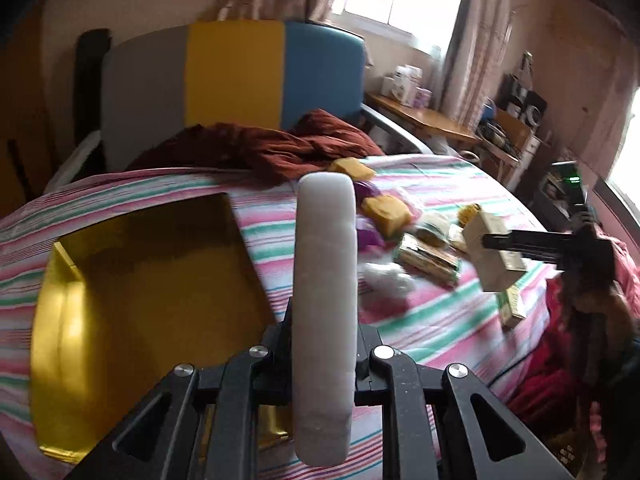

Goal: Organize objects
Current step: 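Carry both items to the gold tray and open both tools to release them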

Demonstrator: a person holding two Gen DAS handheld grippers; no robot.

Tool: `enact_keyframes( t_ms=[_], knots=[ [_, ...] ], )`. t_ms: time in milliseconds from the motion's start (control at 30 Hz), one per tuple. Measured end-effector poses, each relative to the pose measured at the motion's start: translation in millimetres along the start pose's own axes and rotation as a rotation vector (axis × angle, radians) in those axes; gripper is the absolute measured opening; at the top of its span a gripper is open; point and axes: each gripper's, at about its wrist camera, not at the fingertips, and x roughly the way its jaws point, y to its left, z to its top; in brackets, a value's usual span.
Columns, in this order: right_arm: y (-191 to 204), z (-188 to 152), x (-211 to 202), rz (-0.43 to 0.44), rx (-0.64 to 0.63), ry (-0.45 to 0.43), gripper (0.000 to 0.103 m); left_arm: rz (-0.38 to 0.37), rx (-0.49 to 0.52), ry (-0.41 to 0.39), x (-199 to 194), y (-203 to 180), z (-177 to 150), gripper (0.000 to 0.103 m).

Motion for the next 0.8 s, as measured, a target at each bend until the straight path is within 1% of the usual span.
enact_keyframes(
  t_ms=[67,133,200,267,367,500,600,700,800],
  knots=[
    [22,2,-11,0.062,-0.038,-0.023,0.053,0.036,-0.028,-0.01,-8,16,-1,0.018],
    [53,-1,-22,0.137,-0.102,-0.033,0.053,0.064,-0.057,-0.017,-14,31,-3,0.018],
    [91,-7,-29,0.218,-0.177,-0.035,0.053,0.108,-0.09,-0.024,-21,50,-8,0.019],
    [123,-15,-30,0.269,-0.244,-0.032,0.053,0.158,-0.125,-0.024,-28,70,-14,0.019],
    [176,-32,-28,0.35,-0.328,-0.002,0.053,0.218,-0.163,-0.029,-37,95,-22,0.019],
    [227,-49,-19,0.404,-0.407,0.03,0.053,0.299,-0.196,-0.029,-46,122,-33,0.019],
    [257,-62,-13,0.423,-0.449,0.048,0.053,0.36,-0.218,-0.028,-51,139,-37,0.019],
    [283,-71,-5,0.436,-0.475,0.067,0.053,0.405,-0.245,-0.022,-52,153,-41,0.019],
    [299,-81,2,0.439,-0.48,0.083,0.053,0.428,-0.265,-0.025,-55,163,-44,0.019]
  ],
)
